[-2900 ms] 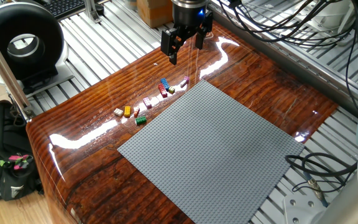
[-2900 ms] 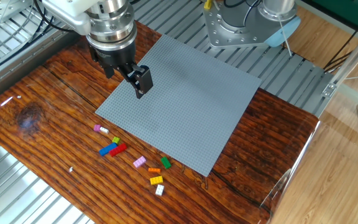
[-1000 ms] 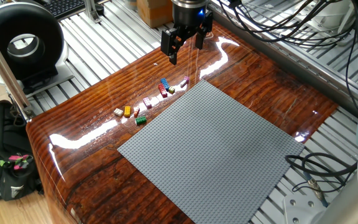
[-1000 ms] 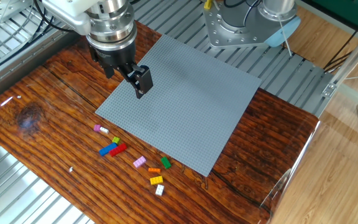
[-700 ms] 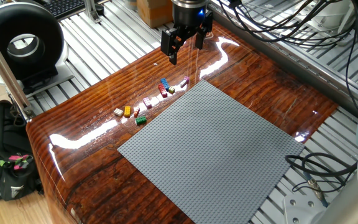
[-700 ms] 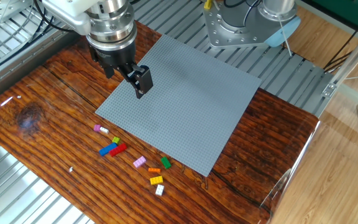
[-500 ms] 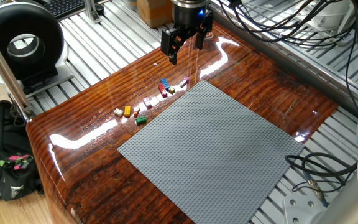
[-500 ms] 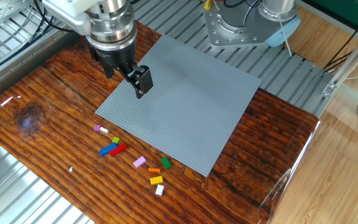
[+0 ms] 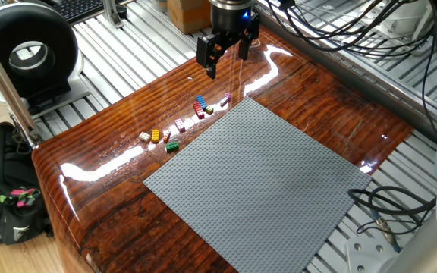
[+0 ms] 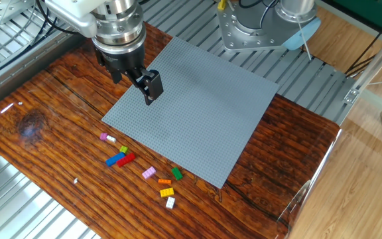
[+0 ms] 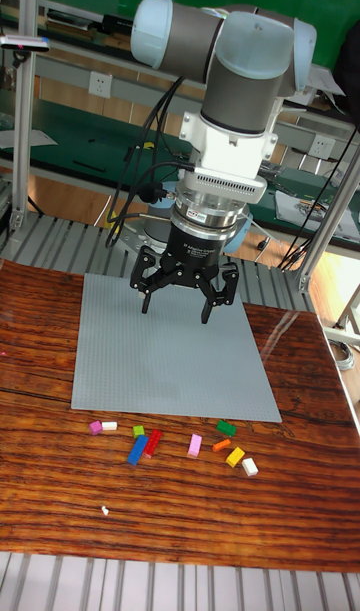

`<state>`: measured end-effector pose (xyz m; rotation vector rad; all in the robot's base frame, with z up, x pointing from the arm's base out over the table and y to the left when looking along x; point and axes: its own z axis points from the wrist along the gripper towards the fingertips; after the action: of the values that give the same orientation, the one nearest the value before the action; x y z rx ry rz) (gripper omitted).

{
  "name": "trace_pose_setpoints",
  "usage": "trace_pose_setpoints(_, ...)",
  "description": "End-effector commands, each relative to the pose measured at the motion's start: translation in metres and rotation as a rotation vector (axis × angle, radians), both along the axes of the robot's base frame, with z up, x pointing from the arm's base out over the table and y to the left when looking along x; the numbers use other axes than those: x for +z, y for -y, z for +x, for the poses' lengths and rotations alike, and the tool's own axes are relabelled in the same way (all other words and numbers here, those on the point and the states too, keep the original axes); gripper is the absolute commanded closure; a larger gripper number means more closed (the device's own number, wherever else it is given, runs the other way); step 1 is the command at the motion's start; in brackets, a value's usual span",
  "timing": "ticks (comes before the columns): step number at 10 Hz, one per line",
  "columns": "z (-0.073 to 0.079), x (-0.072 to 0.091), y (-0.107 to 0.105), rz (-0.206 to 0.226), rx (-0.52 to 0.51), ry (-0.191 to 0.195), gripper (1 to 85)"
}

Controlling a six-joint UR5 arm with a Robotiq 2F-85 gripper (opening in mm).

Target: Build with small Lego blocks

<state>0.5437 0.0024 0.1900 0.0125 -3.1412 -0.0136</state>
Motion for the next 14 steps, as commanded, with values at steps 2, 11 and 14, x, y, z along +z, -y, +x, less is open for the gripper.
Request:
trace_pose_setpoints(2,0.029,0.0,-0.001,-0.019,0.041,0.113,83.7)
trace_pose_setpoints(11,0.044,-0.016,-0.029,-0.054,0.21,0.22,83.7)
trace_pose_setpoints(14,0.047,-0.014,-0.05,0.03,0.193,0.239,83.7)
